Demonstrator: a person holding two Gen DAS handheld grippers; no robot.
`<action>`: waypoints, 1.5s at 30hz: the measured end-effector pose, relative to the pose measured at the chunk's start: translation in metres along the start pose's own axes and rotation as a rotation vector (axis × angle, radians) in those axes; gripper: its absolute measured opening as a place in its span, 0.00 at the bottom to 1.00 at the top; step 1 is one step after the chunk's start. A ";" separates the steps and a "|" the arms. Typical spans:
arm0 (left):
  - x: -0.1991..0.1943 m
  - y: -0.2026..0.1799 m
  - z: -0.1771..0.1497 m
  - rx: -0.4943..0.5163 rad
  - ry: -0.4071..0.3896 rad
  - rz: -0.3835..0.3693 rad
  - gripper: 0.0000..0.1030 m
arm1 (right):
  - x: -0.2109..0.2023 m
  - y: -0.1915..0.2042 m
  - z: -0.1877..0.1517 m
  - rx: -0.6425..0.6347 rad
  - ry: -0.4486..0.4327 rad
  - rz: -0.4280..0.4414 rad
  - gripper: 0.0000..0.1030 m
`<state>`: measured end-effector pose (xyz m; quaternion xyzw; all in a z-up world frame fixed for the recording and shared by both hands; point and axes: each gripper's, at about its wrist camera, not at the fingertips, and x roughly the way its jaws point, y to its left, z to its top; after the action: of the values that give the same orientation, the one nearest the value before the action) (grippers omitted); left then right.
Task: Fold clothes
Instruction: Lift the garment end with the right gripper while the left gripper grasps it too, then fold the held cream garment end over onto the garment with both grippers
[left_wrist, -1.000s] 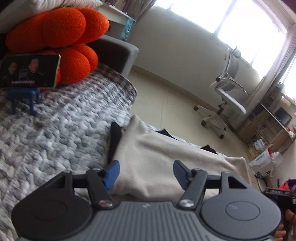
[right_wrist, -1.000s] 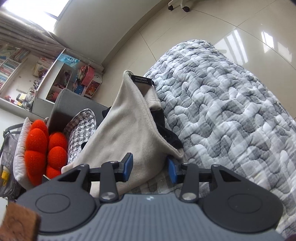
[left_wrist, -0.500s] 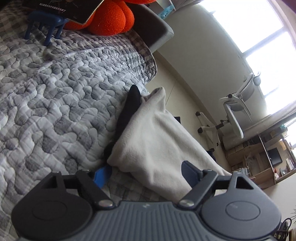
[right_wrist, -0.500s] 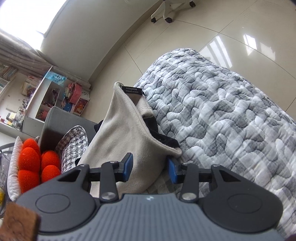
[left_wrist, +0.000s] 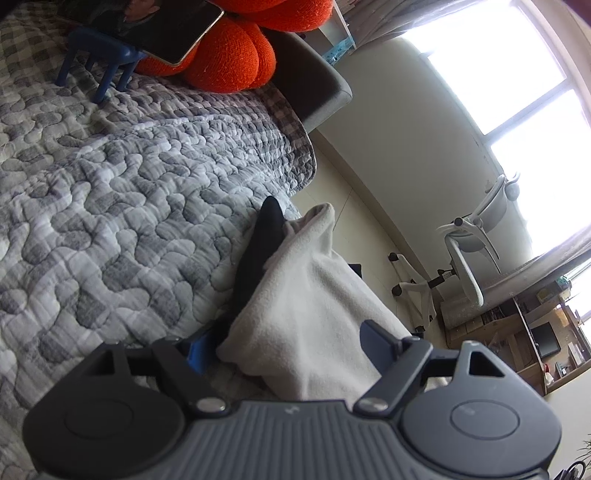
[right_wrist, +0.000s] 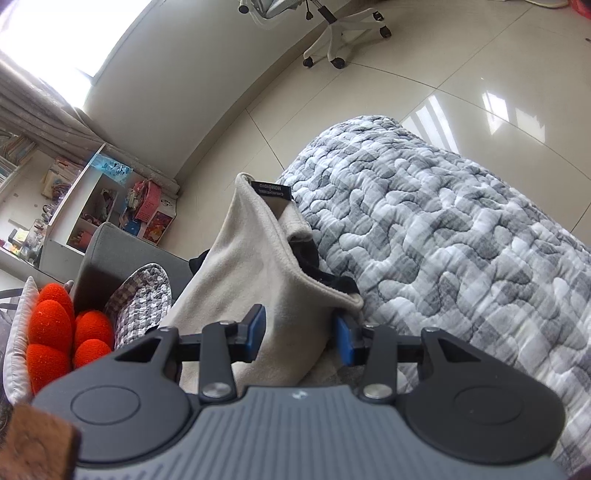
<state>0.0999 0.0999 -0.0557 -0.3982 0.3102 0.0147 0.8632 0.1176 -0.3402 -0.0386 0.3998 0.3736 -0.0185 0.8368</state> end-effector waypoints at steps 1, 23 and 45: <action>0.000 0.000 0.000 0.001 0.000 0.002 0.76 | 0.002 0.001 0.000 -0.005 -0.001 -0.005 0.43; 0.008 0.001 0.004 -0.007 0.041 0.019 0.65 | 0.015 0.001 -0.002 0.026 -0.060 -0.039 0.53; -0.073 -0.020 0.004 0.086 -0.005 0.084 0.20 | -0.038 0.016 -0.020 -0.141 -0.078 -0.004 0.18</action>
<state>0.0483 0.1053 -0.0006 -0.3471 0.3247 0.0387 0.8790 0.0833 -0.3260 -0.0120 0.3380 0.3418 -0.0096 0.8769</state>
